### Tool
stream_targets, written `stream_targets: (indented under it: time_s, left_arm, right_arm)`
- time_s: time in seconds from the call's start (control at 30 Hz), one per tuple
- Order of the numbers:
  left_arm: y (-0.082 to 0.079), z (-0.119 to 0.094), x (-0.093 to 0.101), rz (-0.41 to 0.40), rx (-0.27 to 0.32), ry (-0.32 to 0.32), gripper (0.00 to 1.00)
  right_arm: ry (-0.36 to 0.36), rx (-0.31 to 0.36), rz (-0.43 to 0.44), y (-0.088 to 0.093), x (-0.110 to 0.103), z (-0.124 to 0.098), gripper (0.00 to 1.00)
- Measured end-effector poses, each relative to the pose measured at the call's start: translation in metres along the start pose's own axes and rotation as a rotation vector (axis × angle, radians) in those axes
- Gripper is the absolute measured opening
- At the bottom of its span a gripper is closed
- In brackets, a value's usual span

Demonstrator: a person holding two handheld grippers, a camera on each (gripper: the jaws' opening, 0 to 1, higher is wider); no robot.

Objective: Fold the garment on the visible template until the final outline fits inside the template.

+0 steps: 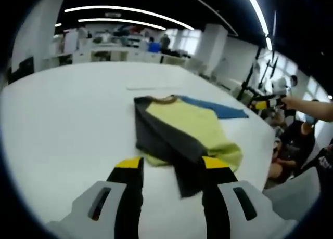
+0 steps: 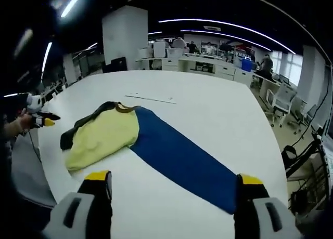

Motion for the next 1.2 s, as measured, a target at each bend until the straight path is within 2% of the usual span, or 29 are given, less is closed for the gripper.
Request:
stream_targets:
  time_s: [0.17,0.43,0.5,0.63,0.87,1.03,1.2]
  left_arm:
    - [0.002,0.0,0.003,-0.002,0.015,0.007,0.4]
    - [0.011,0.003,0.018,0.009,0.004,0.034,0.39]
    - [0.013,0.004,0.022,0.008,0.002,0.044,0.37]
    - [0.018,0.007,0.03,0.022,-0.011,0.053,0.36]
    - [0.032,0.018,0.04,0.023,-0.041,0.081,0.33]
    - [0.039,0.032,0.049,0.023,-0.06,0.113,0.28]
    - [0.045,0.042,0.05,0.01,-0.074,0.127,0.24]
  right_arm:
    - [-0.081,0.063,-0.023,-0.008,-0.032,-0.008,1.0]
    - [-0.134,0.085,0.016,-0.002,-0.065,-0.008,0.97]
    - [-0.143,0.073,0.018,0.002,-0.071,-0.007,0.97]
    - [-0.157,0.061,0.011,0.007,-0.077,-0.007,0.96]
    - [-0.154,0.076,0.023,0.005,-0.074,-0.016,0.94]
    - [-0.147,0.074,0.032,0.008,-0.073,-0.02,0.94]
    - [-0.141,0.069,0.04,0.012,-0.072,-0.023,0.93]
Point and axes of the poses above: the point that each gripper's makers call its tool centre point, and the gripper's own axes: z roughly forward along the fingers, x roughly to its right, y roughly out of its underside, the point moved 1 cm from there along -z, roughly backward along the fingers, and after that the axes turned 4 degrees about y, right-handed, at the moved point
